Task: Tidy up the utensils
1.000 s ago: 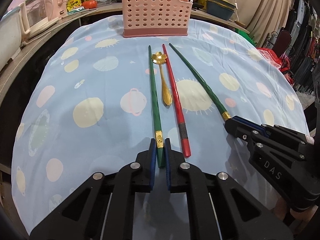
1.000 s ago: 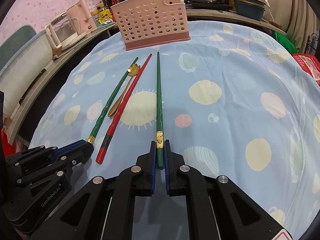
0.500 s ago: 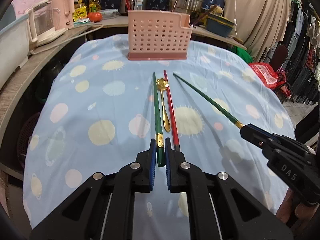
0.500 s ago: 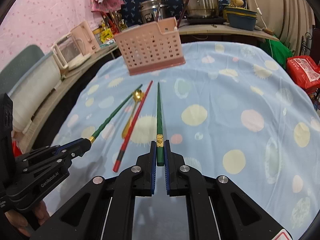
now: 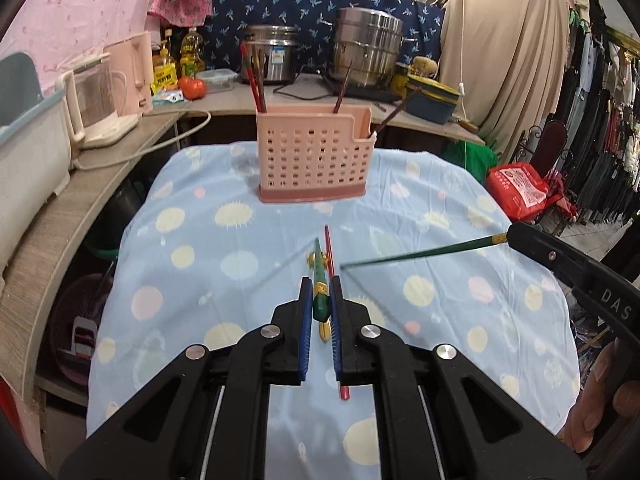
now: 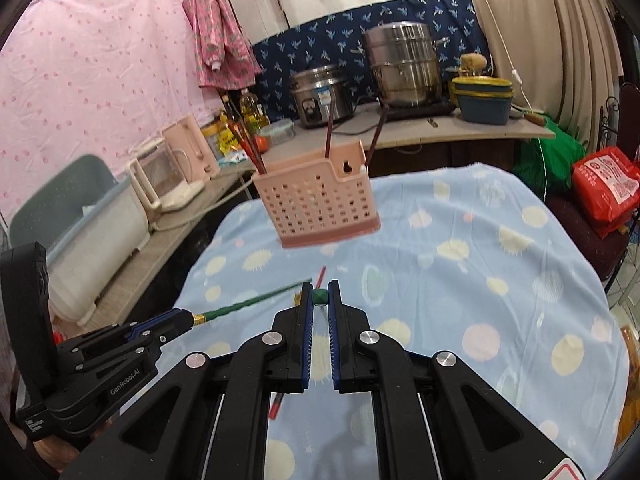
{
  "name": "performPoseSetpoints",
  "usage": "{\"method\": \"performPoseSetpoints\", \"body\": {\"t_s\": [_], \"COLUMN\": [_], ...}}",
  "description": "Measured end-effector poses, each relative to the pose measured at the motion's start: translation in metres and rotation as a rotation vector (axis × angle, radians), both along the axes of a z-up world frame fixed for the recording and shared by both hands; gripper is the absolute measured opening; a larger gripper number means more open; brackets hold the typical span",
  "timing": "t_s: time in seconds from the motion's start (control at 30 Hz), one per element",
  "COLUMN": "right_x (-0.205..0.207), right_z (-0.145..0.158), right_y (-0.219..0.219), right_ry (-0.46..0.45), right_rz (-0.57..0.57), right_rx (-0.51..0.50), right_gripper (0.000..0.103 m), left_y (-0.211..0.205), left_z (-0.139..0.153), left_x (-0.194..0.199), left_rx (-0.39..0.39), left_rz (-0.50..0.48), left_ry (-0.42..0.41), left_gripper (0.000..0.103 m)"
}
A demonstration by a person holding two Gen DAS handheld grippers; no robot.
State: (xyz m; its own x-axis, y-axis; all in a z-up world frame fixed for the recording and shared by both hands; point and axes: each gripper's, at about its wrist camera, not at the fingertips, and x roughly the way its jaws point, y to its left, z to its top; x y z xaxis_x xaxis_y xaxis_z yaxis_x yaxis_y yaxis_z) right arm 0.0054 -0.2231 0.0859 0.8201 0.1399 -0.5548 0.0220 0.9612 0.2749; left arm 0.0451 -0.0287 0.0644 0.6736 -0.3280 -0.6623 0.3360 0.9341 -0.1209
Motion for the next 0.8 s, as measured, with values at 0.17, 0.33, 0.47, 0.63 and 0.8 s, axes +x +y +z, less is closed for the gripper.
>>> {"method": "performPoseSetpoints", "body": {"t_s": [0.17, 0.33, 0.47, 0.63, 0.8], "right_x": [0.009, 0.018, 0.026, 0.039, 0.055], "right_z": [0.025, 0.043, 0.052, 0.059, 0.069], "right_y": [-0.007, -0.013, -0.015, -0.014, -0.015], "right_ry": [-0.055, -0.095, -0.114, -0.131, -0.15], "right_rz": [-0.015, -0.023, -0.024, -0.019, -0.019], "right_rx": [-0.013, -0.025, -0.031, -0.037, -0.049], "right_gripper": [0.007, 0.007, 0.007, 0.007, 0.007], "left_y": [-0.002, -0.004, -0.004, -0.006, -0.008], "left_z": [0.018, 0.032, 0.043, 0.057, 0.071], "left_x": [0.01, 0.021, 0.029, 0.039, 0.054], "left_rx": [-0.002, 0.002, 0.006, 0.005, -0.006], "left_rz": [0.001, 0.009, 0.01, 0.009, 0.009], "left_ry": [-0.031, -0.054, -0.077, -0.111, -0.142], "left_gripper": [0.008, 0.008, 0.007, 0.006, 0.002]}}
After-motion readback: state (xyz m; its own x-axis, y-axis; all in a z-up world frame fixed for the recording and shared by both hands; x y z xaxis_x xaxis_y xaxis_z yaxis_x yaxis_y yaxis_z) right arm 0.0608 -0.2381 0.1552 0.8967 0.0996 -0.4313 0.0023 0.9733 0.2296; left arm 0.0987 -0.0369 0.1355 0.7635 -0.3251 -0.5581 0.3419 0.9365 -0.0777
